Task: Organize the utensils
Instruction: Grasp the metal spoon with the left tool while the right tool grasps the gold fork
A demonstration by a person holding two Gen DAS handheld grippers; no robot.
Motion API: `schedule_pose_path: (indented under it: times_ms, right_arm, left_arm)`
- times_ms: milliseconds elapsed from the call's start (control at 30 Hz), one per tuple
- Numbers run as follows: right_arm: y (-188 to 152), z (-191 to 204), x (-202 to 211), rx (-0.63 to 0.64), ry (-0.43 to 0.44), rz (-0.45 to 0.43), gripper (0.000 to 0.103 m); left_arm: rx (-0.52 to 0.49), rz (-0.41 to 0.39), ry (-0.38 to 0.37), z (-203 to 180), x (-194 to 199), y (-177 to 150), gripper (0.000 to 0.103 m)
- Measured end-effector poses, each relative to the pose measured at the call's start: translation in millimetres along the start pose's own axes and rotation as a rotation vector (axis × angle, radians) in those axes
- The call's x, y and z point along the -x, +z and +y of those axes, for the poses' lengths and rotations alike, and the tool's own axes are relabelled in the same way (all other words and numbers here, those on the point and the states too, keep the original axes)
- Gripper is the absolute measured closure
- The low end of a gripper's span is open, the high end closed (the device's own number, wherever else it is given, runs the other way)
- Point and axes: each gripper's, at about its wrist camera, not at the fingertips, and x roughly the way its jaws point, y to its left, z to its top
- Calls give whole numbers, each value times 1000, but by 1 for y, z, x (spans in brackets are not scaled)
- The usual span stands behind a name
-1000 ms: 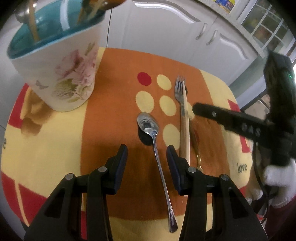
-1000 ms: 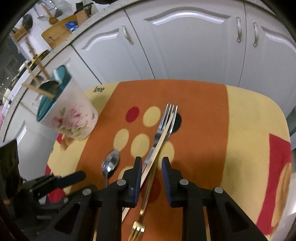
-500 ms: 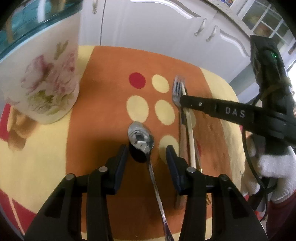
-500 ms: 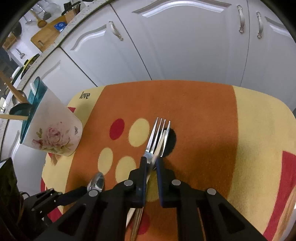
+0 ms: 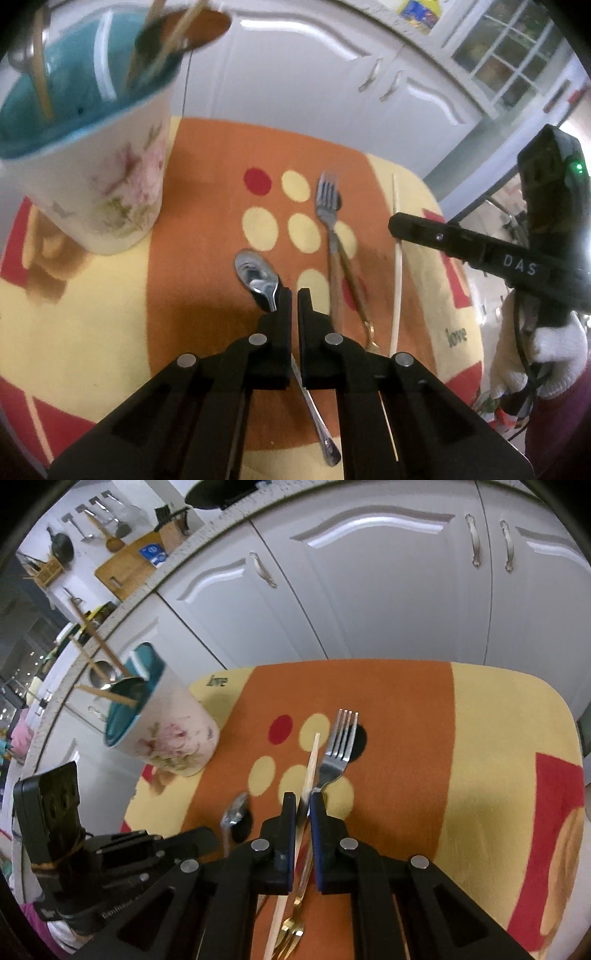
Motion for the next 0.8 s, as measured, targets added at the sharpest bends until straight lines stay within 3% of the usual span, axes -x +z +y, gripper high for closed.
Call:
schedule_pose_path:
  times_ms: [233, 300, 367, 433, 533, 600, 800]
  right_arm:
    - [-9, 6, 15, 11, -13, -14, 96]
    - [-9, 7, 15, 10, -12, -12, 96]
    - [-11, 5, 14, 11, -12, -10, 96]
    - [-11, 3, 13, 7, -11, -9, 96]
    - [-12, 1, 14, 4, -8, -10, 96]
    - [-12, 1, 15, 4, -7, -11, 96]
    - [-11, 6, 21, 17, -3, -27, 96]
  left_arm:
    - [48, 56, 38, 6, -7, -6, 99]
    - [63, 75, 48, 7, -14, -7, 89]
    - [73, 81, 68, 8, -19, -7, 72]
    - [77, 88, 102, 6, -29, -4, 71]
    - [64, 71, 122, 5, -39, 0, 72]
    - [22, 72, 128, 0, -46, 3, 96]
    - [32, 55, 69, 6, -30, 1, 102]
